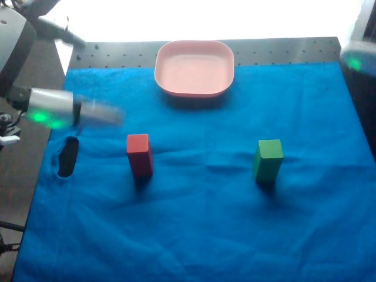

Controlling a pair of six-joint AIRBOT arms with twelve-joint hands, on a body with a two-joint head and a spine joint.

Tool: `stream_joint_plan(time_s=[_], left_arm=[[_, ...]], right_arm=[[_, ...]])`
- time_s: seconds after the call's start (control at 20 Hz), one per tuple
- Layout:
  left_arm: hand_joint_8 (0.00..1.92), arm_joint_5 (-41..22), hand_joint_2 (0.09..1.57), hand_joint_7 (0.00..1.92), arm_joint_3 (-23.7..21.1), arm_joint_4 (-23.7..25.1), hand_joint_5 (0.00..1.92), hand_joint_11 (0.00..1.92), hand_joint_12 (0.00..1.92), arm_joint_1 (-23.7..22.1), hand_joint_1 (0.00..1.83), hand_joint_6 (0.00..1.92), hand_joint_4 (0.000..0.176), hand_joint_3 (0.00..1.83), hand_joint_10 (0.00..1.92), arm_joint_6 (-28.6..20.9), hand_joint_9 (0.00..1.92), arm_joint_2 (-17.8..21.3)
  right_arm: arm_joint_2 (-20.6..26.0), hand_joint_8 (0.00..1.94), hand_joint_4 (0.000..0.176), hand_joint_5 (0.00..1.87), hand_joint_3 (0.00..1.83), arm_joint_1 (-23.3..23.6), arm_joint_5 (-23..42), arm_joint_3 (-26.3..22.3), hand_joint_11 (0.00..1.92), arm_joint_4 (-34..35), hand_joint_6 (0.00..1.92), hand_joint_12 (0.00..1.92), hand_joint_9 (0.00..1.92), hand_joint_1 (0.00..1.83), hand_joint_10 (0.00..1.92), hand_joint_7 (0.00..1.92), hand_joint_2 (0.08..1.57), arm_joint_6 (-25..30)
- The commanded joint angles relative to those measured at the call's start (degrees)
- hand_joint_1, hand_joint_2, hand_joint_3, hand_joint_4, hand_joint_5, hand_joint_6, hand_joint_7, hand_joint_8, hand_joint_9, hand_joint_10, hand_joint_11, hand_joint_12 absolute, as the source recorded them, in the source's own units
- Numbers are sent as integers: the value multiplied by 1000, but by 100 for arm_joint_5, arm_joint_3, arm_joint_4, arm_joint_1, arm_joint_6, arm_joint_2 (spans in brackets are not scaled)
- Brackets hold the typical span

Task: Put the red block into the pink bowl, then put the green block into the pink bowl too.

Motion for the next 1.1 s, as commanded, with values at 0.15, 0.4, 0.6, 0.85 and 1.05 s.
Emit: stream_joint_plan(time_s=[0.15,0.4,0.6,0.85,1.05], left_arm=[[0,-670,991,183,58,115,64,0,758,-48,185,0,73,8,2,-94,245,-52],[4,-600,962,214,60,230,70,0,864,3,171,1,60,0,8,-208,277,-89],[2,-521,885,248,180,433,64,0,967,175,296,2,30,0,7,-724,308,-152],[4,-314,774,205,174,693,82,0,836,383,613,8,3,0,4,-990,277,-301],[9,-301,816,322,156,721,180,0,1000,482,558,9,1,4,11,-1083,363,-415]], right_arm=[[0,1,36,198,12,43,617,48,0,1,1,475,262,405,8,298,967,30],[-31,5,41,211,0,42,552,51,0,-11,7,486,270,434,6,307,968,30],[-110,3,41,243,0,24,463,91,0,-14,4,594,312,476,8,328,941,30],[-139,4,39,257,0,20,431,108,0,-13,3,649,329,467,6,337,889,32],[-149,7,26,280,0,-1,416,108,0,-12,2,725,364,466,6,392,836,34]])
